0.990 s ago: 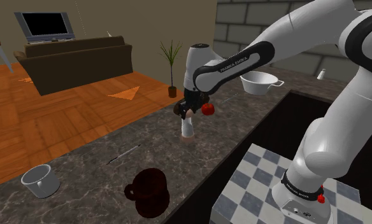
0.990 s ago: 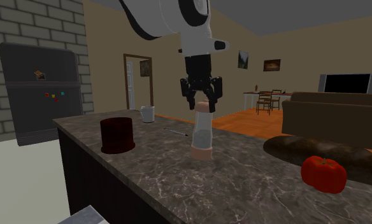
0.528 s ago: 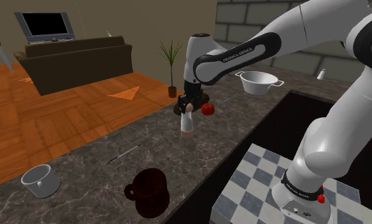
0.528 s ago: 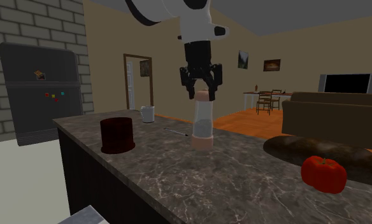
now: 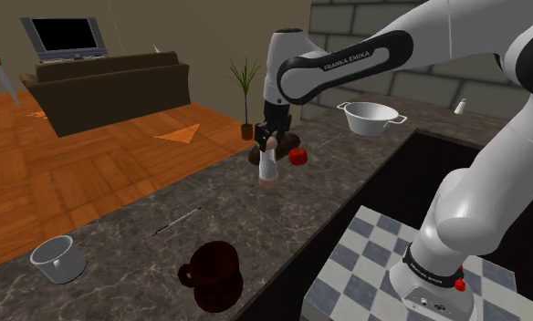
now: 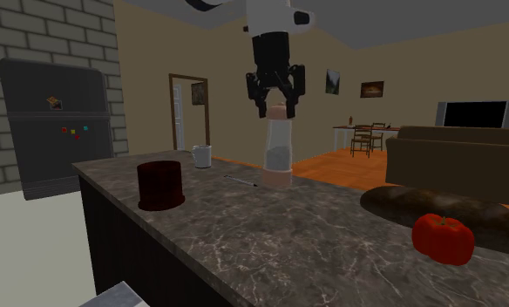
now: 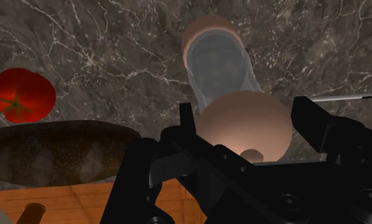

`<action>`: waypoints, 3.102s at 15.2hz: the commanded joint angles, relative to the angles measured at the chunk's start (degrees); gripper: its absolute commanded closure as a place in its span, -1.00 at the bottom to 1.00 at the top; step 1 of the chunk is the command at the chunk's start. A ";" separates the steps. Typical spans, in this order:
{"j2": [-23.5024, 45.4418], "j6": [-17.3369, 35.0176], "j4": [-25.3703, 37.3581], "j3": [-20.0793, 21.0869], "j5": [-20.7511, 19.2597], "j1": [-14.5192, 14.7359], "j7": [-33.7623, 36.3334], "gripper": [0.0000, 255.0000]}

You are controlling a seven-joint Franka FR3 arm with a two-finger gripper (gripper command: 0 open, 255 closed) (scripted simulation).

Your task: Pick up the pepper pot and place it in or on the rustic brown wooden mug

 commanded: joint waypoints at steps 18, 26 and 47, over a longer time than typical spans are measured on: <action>-1.39 -13.70 12.28 0.66 0.25 0.48 0.78 1.00; -1.54 -17.38 15.46 7.62 0.21 4.60 11.74 1.00; 16.25 -29.18 41.04 25.03 -8.58 17.00 41.26 1.00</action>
